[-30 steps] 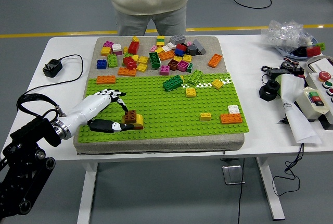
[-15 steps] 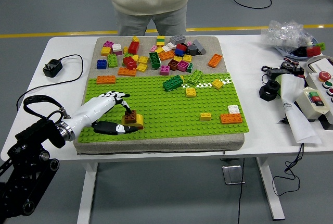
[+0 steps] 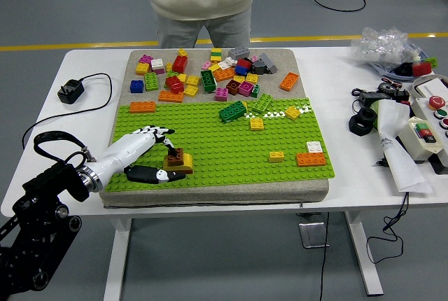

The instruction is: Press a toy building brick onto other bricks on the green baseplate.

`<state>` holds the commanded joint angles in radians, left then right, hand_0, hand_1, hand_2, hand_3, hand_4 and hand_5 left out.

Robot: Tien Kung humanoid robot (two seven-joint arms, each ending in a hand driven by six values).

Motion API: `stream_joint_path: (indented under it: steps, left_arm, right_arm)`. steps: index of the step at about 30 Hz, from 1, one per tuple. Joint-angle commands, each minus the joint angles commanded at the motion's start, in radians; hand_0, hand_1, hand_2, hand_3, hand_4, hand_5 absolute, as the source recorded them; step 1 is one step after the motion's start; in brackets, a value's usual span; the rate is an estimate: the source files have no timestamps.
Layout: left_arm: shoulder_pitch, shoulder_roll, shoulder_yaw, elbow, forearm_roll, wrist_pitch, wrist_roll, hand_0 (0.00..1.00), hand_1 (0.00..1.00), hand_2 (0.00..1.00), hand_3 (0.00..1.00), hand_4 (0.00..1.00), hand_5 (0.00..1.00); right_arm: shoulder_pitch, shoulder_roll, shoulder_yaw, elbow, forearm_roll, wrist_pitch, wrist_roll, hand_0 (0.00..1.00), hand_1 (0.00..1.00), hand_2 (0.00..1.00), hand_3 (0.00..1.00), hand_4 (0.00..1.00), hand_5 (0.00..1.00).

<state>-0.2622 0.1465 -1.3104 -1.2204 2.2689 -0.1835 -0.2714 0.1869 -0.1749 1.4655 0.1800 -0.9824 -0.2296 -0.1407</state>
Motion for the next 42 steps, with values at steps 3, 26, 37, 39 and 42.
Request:
stream_joint_path:
  steps: [3, 26, 37, 39, 42]
  left_arm:
    - [-0.003, -0.003, 0.000, 0.006, 0.000, 0.001, 0.000, 0.998, 0.998, 0.964, 0.584, 0.985, 0.719]
    - [-0.014, -0.011, 0.015, 0.030, 0.000, 0.005, 0.004, 0.998, 0.997, 0.959, 0.578, 0.983, 0.709]
    - [-0.024, -0.016, 0.019, 0.061, 0.000, 0.008, 0.005, 0.998, 0.995, 0.955, 0.576, 0.980, 0.700]
    - [-0.025, -0.018, 0.020, 0.069, 0.000, 0.008, 0.005, 0.998, 0.995, 0.955, 0.576, 0.980, 0.700]
    - [-0.023, -0.018, 0.019, 0.078, 0.000, 0.007, 0.006, 0.998, 0.993, 0.949, 0.573, 0.979, 0.692]
  right_arm:
    - [0.000, 0.000, 0.001, 0.000, 0.000, 0.001, 0.000, 0.801, 0.727, 0.751, 0.739, 0.998, 0.666]
    - [0.002, 0.000, 0.006, 0.000, 0.004, 0.000, 0.001, 0.801, 0.728, 0.751, 0.739, 0.998, 0.665]
    - [0.003, 0.000, 0.006, 0.000, 0.007, -0.001, 0.002, 0.801, 0.728, 0.750, 0.738, 0.998, 0.666]
    - [0.003, 0.001, 0.007, 0.000, 0.006, -0.001, 0.002, 0.801, 0.728, 0.750, 0.738, 0.998, 0.666]
    - [0.003, 0.001, 0.007, 0.000, 0.006, -0.001, 0.002, 0.801, 0.728, 0.751, 0.738, 0.998, 0.666]
